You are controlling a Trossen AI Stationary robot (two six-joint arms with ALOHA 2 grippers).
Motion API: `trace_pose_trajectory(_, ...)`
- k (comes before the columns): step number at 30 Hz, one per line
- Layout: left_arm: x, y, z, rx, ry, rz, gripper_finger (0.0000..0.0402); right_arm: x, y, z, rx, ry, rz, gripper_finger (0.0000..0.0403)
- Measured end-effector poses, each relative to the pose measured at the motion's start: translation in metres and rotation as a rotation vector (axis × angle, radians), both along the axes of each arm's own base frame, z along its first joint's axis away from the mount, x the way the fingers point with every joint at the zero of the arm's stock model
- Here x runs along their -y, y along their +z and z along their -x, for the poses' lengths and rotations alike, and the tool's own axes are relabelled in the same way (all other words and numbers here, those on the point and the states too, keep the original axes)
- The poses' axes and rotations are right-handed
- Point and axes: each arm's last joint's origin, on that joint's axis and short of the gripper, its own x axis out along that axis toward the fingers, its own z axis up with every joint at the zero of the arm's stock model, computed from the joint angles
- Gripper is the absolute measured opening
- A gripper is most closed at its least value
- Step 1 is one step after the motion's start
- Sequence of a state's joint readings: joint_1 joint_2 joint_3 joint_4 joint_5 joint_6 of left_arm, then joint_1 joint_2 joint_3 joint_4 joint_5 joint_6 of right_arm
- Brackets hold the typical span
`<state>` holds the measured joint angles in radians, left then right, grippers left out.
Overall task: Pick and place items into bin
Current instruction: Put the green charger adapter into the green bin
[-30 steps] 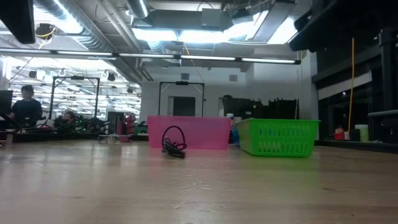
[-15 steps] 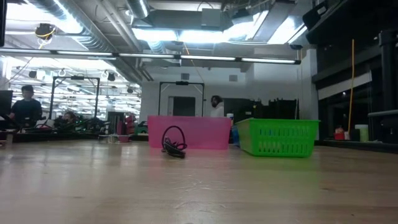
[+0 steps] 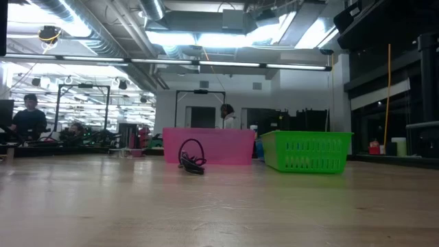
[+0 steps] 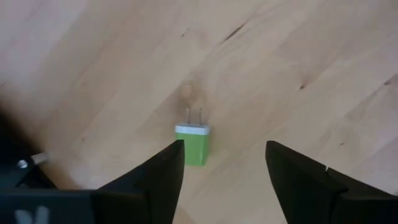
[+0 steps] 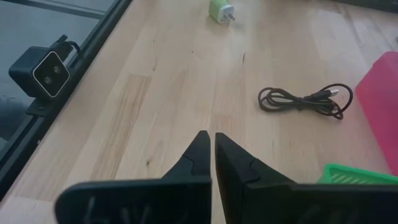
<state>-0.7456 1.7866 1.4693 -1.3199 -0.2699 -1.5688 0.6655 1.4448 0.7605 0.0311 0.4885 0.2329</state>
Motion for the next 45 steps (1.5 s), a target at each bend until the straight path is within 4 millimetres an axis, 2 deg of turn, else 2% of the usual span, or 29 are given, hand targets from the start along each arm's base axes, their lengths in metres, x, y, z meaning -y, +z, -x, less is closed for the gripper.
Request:
trace_pose_trajectory(5,0.000,0.000,0.000,-0.003,-0.012,-0.001,0.0230,-0.001,-0.001,-0.001,-0.003,0.000,0.002,0.0005)
trace_pose_trajectory(11,0.000,-0.002,0.001,0.001,0.006,0.001,0.0231,-0.003,-0.013,-0.004,-0.038,0.007,0.040,0.0005)
trace_pose_trajectory(22,0.000,-0.034,0.019,-0.070,0.045,-0.025,0.0231,-0.005,-0.014,-0.006,-0.014,0.019,0.041,0.0005)
trace_pose_trajectory(31,-0.001,-0.060,0.021,-0.035,0.048,0.011,0.0231,-0.005,-0.013,-0.007,-0.004,0.018,0.035,0.0005)
trace_pose_trajectory(36,-0.006,-0.069,0.026,-0.057,0.053,-0.017,0.0231,-0.005,-0.013,-0.007,-0.001,0.018,0.033,0.0005)
trace_pose_trajectory(45,-0.004,-0.070,0.024,-0.035,0.052,0.001,0.0231,-0.005,-0.013,-0.007,-0.002,0.018,0.034,0.0005)
